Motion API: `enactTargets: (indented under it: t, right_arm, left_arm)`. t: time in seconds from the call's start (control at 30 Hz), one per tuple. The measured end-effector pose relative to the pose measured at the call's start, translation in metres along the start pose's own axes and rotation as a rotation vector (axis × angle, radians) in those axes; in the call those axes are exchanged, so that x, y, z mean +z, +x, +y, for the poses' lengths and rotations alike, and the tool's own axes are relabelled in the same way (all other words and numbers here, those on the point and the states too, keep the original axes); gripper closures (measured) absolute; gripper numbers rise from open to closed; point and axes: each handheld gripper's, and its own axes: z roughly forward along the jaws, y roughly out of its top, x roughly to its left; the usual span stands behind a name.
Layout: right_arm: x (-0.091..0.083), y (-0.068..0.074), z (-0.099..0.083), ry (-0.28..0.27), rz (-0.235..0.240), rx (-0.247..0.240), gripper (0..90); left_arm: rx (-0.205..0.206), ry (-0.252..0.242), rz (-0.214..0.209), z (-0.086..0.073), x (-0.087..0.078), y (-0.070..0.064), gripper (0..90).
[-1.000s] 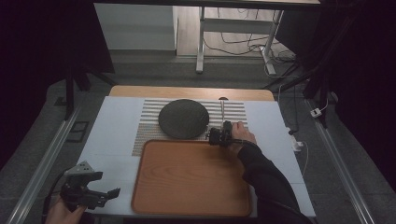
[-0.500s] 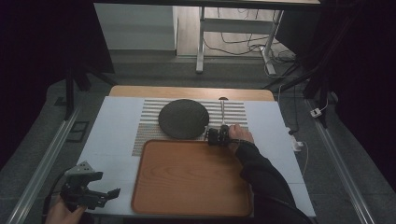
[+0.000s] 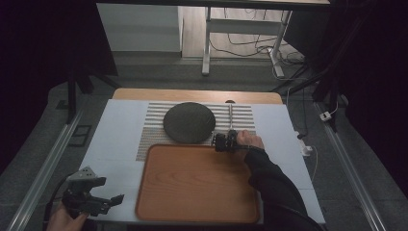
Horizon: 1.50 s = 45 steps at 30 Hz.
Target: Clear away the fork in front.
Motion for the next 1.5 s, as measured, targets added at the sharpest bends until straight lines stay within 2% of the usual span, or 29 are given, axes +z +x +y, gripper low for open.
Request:
enactTargets:
  t: [0.07, 0.27, 0.3, 0.4, 0.5, 0.67, 0.87, 0.93, 0.97, 1.0, 1.03, 1.17, 1.2, 1.5]
  right_arm:
    - [-0.006, -0.001, -0.001, 0.002, 0.004, 0.016, 88.4]
    - [-0.025, -0.004, -0.005, -0.052, 0.018, 0.035, 88.4]
    - [-0.031, -0.004, -0.006, -0.070, 0.034, 0.046, 88.4]
    - [-0.037, -0.005, -0.008, -0.067, 0.047, 0.044, 88.4]
    - [-0.045, -0.005, -0.011, -0.087, 0.083, 0.054, 88.4]
    - [-0.060, -0.003, -0.018, -0.104, 0.110, 0.075, 88.4]
    - [-0.083, -0.001, -0.028, -0.136, 0.108, 0.118, 88.4]
    - [-0.090, 0.000, -0.032, -0.165, 0.140, 0.144, 88.4]
    - [-0.094, 0.002, -0.034, -0.160, 0.123, 0.155, 88.4]
    - [-0.096, 0.002, -0.036, -0.174, 0.132, 0.168, 88.4]
    - [-0.098, 0.002, -0.038, -0.190, 0.158, 0.186, 88.4]
    - [-0.107, 0.002, -0.046, -0.227, 0.188, 0.242, 88.4]
    - [-0.109, 0.003, -0.048, -0.244, 0.198, 0.271, 88.4]
    - [-0.131, 0.003, -0.066, -0.355, 0.313, 0.419, 88.4]
  left_arm:
    - [-0.001, 0.000, 0.000, 0.000, 0.000, 0.000, 1.4]
    - [0.000, 0.000, 0.001, 0.000, 0.000, 0.000, 1.4]
    - [0.000, -0.001, 0.001, 0.000, 0.000, 0.000, 1.4]
    - [-0.001, -0.001, 0.001, 0.000, 0.000, 0.000, 1.4]
    - [-0.001, -0.002, 0.002, 0.000, 0.000, 0.000, 1.4]
    - [-0.001, -0.001, 0.002, 0.000, 0.000, 0.000, 1.4]
    - [-0.001, 0.001, 0.002, 0.000, 0.000, 0.000, 1.3]
    - [-0.001, 0.001, 0.001, 0.000, 0.000, 0.000, 1.3]
    - [-0.001, 0.000, -0.001, 0.001, 0.000, 0.000, 1.3]
    - [0.000, 0.000, -0.002, 0.001, 0.000, 0.000, 1.3]
    - [-0.001, 0.000, -0.003, 0.001, 0.000, 0.000, 1.3]
    - [0.002, -0.002, -0.006, 0.001, 0.000, 0.000, 1.3]
    - [0.003, -0.003, -0.007, 0.000, 0.000, 0.000, 1.2]
    - [0.003, -0.026, -0.038, -0.001, -0.003, 0.001, 0.0]
